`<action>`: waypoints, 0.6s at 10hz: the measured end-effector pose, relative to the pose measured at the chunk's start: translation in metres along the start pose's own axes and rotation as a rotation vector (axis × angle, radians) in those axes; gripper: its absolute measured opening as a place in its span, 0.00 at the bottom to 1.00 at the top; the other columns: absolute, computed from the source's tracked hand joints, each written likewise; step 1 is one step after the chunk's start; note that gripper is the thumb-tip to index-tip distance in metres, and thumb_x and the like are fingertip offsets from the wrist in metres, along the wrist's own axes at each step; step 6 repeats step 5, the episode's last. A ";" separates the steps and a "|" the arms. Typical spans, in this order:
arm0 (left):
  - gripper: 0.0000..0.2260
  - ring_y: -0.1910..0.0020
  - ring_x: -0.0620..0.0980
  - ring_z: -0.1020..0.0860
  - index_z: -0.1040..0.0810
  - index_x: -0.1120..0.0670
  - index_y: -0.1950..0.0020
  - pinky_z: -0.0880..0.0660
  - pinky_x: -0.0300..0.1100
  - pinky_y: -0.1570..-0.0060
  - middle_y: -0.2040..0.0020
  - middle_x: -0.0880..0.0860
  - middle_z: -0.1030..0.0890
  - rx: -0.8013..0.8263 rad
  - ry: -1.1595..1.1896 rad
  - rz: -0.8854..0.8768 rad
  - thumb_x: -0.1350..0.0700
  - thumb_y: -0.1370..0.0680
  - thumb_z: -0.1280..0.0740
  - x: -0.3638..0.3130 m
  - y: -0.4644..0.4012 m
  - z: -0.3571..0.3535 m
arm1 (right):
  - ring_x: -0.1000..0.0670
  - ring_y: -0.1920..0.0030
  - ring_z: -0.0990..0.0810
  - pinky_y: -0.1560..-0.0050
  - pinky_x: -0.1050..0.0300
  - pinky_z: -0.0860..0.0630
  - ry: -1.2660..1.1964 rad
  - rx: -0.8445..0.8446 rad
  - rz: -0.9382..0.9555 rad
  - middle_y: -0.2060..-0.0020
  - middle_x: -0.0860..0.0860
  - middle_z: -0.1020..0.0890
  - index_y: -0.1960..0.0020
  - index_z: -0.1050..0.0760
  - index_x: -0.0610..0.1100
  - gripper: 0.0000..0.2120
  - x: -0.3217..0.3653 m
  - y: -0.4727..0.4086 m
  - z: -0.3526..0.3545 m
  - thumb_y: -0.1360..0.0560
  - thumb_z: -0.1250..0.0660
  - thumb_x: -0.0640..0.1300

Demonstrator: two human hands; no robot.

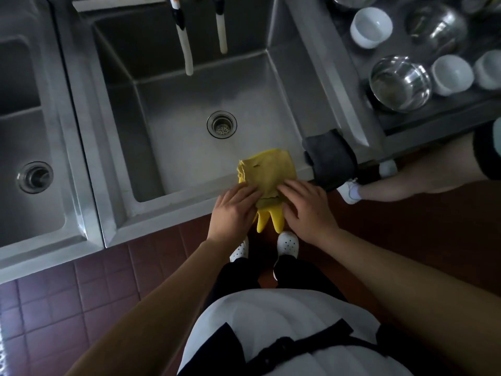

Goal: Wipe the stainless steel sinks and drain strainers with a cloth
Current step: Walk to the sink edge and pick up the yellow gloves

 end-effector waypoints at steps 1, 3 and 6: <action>0.17 0.34 0.61 0.25 0.17 0.55 0.39 0.28 0.58 0.38 0.36 0.53 0.19 0.066 -0.049 0.015 0.59 0.28 0.26 0.007 0.007 -0.008 | 0.45 0.26 0.36 0.31 0.42 0.39 0.037 0.026 -0.003 0.27 0.49 0.30 0.27 0.30 0.48 0.22 0.000 0.004 -0.004 0.21 0.37 0.48; 0.20 0.29 0.60 0.31 0.21 0.53 0.36 0.34 0.55 0.33 0.30 0.56 0.25 0.101 0.015 0.003 0.58 0.28 0.30 0.003 0.006 0.002 | 0.46 0.25 0.37 0.30 0.42 0.39 0.066 0.026 0.011 0.26 0.48 0.31 0.28 0.29 0.48 0.23 0.003 0.001 0.004 0.22 0.37 0.50; 0.26 0.22 0.58 0.41 0.32 0.51 0.25 0.42 0.58 0.25 0.22 0.55 0.37 0.108 0.005 0.081 0.48 0.22 0.34 -0.006 -0.005 0.026 | 0.47 0.23 0.40 0.27 0.41 0.43 0.065 0.046 0.075 0.24 0.50 0.34 0.26 0.32 0.51 0.24 0.003 -0.010 0.030 0.21 0.39 0.54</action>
Point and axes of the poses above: each hand's wrist, its own y-axis away from the middle knuckle, its own z-axis out of the back of the hand, x = y × z, the point moved 4 cm from there along -y, towards the middle knuckle
